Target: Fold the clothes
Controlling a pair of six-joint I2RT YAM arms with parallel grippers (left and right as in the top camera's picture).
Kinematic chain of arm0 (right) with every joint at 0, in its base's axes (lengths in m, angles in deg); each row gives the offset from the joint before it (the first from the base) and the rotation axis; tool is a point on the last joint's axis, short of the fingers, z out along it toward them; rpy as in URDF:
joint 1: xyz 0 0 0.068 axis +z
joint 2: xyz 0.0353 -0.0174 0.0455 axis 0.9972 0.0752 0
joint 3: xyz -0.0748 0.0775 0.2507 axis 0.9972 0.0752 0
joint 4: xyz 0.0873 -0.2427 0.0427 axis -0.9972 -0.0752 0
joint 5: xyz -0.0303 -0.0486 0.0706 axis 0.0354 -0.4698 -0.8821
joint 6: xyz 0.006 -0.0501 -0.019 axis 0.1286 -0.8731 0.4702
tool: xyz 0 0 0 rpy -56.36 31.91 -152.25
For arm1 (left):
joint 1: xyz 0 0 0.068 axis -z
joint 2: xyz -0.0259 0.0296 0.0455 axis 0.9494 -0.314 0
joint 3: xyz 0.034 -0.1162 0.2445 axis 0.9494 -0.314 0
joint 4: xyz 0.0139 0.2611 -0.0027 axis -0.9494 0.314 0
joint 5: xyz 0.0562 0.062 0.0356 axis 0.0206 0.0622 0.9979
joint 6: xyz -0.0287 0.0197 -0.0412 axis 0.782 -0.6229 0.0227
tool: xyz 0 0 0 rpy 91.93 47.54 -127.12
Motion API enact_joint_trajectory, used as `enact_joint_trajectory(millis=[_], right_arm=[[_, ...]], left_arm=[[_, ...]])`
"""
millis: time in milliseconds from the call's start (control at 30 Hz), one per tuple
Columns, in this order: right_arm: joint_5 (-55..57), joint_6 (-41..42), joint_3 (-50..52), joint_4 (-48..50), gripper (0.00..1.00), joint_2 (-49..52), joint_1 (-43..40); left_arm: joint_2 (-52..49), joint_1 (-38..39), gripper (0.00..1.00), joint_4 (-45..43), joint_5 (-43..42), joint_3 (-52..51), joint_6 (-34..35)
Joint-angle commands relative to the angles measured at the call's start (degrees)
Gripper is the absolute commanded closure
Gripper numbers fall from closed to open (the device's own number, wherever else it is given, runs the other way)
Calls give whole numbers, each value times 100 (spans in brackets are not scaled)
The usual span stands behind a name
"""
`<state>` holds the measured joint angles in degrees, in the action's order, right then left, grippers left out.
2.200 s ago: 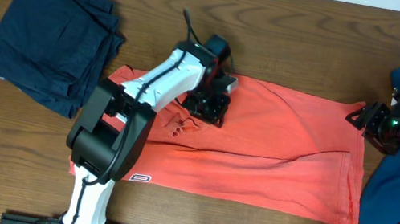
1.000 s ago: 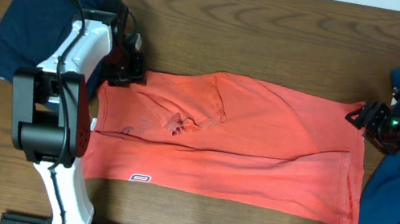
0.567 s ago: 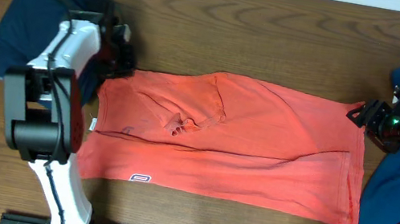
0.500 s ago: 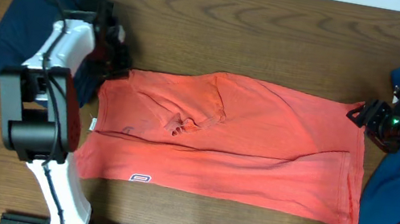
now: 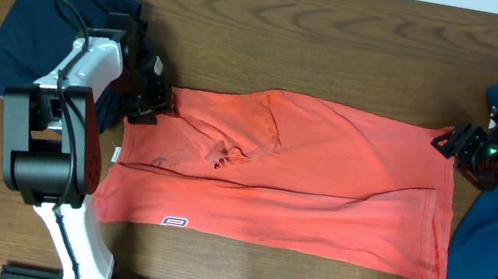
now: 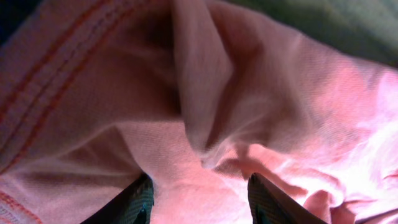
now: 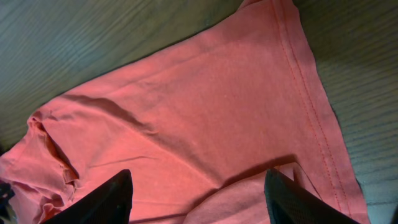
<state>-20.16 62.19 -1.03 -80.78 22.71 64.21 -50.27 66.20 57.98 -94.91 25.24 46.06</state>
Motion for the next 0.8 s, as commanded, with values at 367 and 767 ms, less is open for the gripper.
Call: enact_joint_trajectory(millis=[367, 767], right_arm=[[-2, -31, -26, -52, 34, 11, 39], [-2, -28, -26, -42, 34, 11, 39]], left_arm=[[-208, -92, 53, 74, -374, -179, 407], [170, -400, 43, 876, -223, 409, 127]])
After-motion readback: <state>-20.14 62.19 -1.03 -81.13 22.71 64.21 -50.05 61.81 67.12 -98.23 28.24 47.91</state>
